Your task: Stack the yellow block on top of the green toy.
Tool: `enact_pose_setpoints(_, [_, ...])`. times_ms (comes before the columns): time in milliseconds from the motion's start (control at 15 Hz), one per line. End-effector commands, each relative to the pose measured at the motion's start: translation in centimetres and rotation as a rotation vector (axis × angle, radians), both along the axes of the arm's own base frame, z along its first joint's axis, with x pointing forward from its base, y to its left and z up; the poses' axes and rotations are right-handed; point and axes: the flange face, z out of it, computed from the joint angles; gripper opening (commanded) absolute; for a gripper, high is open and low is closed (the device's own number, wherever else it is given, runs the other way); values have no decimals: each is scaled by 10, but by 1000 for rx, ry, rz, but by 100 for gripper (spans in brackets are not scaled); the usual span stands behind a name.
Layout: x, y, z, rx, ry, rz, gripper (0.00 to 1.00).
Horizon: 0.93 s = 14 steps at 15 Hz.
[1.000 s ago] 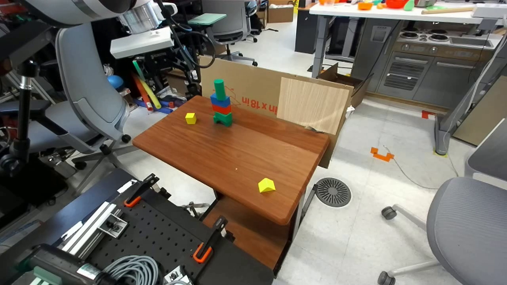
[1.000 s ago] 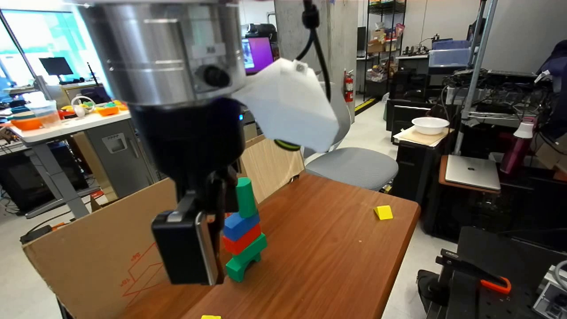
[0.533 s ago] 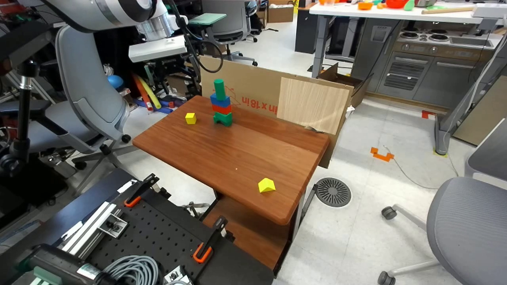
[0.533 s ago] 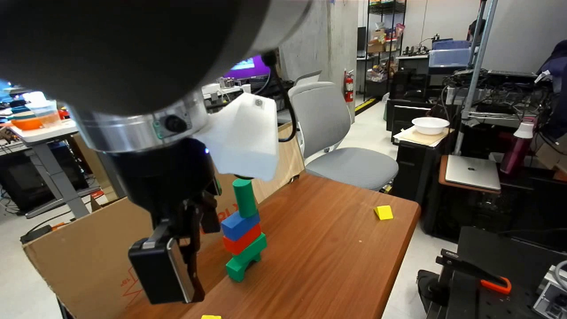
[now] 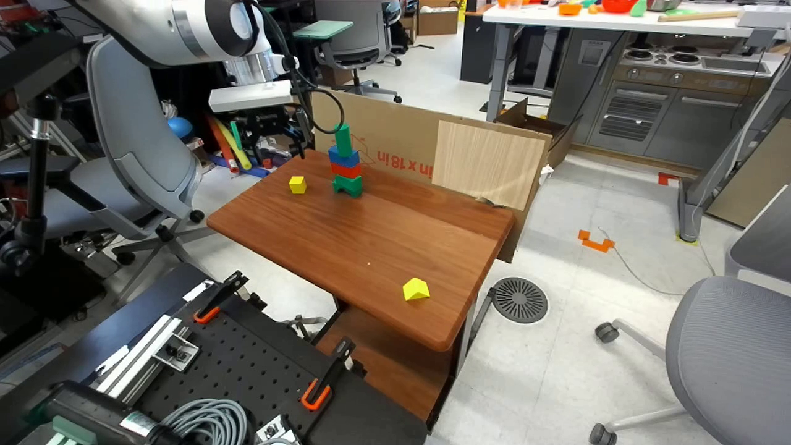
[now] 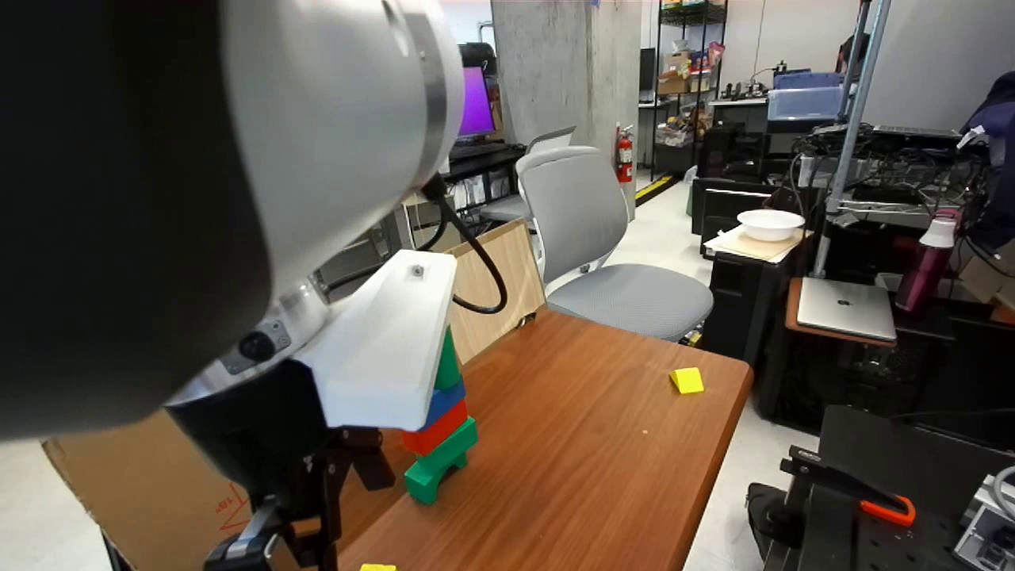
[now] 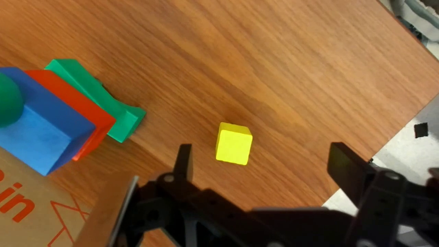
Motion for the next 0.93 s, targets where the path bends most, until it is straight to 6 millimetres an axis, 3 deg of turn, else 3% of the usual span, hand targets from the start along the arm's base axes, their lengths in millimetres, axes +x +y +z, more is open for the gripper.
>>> enact_pose_setpoints(0, [14,6,-5,-39,18,-42,100])
enact_pose_setpoints(867, [30,10,-46,-97,86,-158,100])
